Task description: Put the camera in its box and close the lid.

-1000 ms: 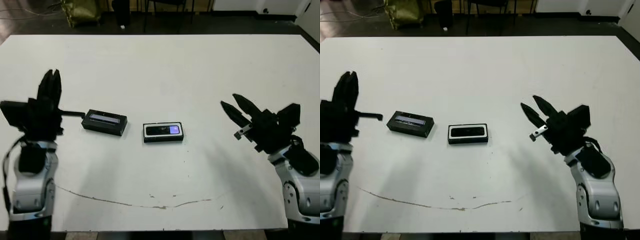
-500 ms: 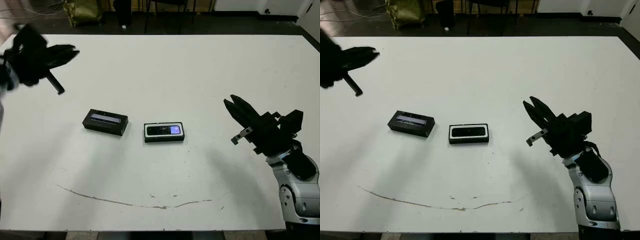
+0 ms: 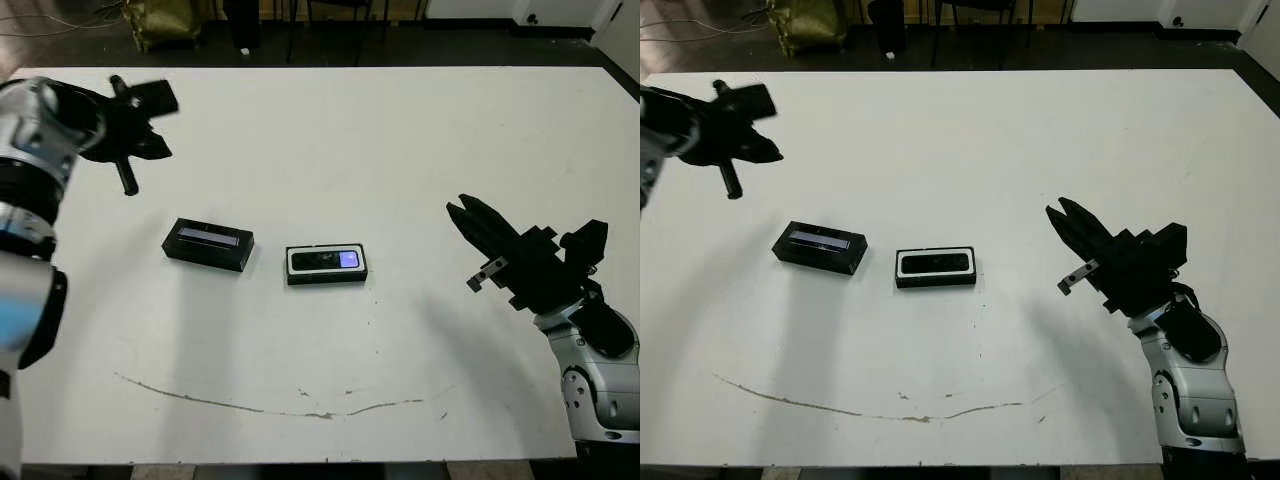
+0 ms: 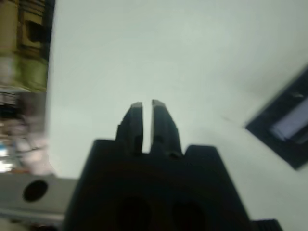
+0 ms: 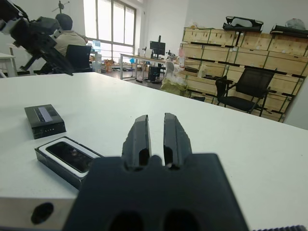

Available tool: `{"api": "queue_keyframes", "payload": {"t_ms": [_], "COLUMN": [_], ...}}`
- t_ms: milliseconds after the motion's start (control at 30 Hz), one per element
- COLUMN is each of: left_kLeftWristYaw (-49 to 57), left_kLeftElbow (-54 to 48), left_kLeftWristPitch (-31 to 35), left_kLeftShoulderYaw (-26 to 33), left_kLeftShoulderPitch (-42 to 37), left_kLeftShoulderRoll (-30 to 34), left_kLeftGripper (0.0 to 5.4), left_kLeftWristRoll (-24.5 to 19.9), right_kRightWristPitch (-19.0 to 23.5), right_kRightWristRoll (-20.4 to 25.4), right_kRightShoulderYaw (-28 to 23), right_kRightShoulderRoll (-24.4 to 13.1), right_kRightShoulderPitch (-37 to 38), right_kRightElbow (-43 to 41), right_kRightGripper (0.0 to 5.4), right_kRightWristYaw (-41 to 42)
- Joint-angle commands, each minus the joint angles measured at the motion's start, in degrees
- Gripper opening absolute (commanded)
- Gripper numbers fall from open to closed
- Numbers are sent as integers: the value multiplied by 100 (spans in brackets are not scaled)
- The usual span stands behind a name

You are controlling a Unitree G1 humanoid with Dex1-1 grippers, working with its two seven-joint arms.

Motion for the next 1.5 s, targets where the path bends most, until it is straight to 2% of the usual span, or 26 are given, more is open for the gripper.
{"api": "queue_keyframes", "payload": {"t_ms": [33,200,300,367,533,833,967,1267,1500], "left_kLeftWristYaw": [388,969,1125,1195,1039,783,843,672,620], "left_kLeftElbow": [-115,-416,-602,-721,-745,-584,-579,-436,-346], "left_kLeftWristPitch": [-209,-908,-1028,-1137,-1118,-1344,-1434,-1420,-1563], "left_kLeftShoulderYaw": [-180,-208,-293,-350,-470,-709,-791,-871,-1043], "left_kLeftShoulderPitch": [427,899,1059,1147,1170,1116,1113,1108,1091], "left_kLeftShoulderRoll": [-95,-22,-6,3,-102,-268,-249,-248,-218], "left_kLeftGripper": [0,0,0,0,0,0,0,0,0], "left_kLeftWristRoll": [276,375,535,636,781,965,1108,1197,1400], "right_kRightWristPitch": [23,112,177,71,7,293,74,267,172], "right_kRightWristRoll": [-23,-89,-130,-111,-174,-205,-277,-240,-213], "right_kRightShoulderYaw": [28,86,120,138,183,218,240,255,269], "right_kRightShoulderRoll": [-80,-93,-102,-91,-124,-205,-196,-197,-185], "right_kRightShoulderPitch": [65,112,148,125,122,187,192,247,262], "right_kRightElbow": [51,-32,-109,-25,6,-225,-159,-311,-248], "right_kRightGripper": [1,1,1,1,1,1,1,1,1], "right_kRightWristYaw": [-14,-94,-167,-117,-108,-242,-215,-294,-225]}}
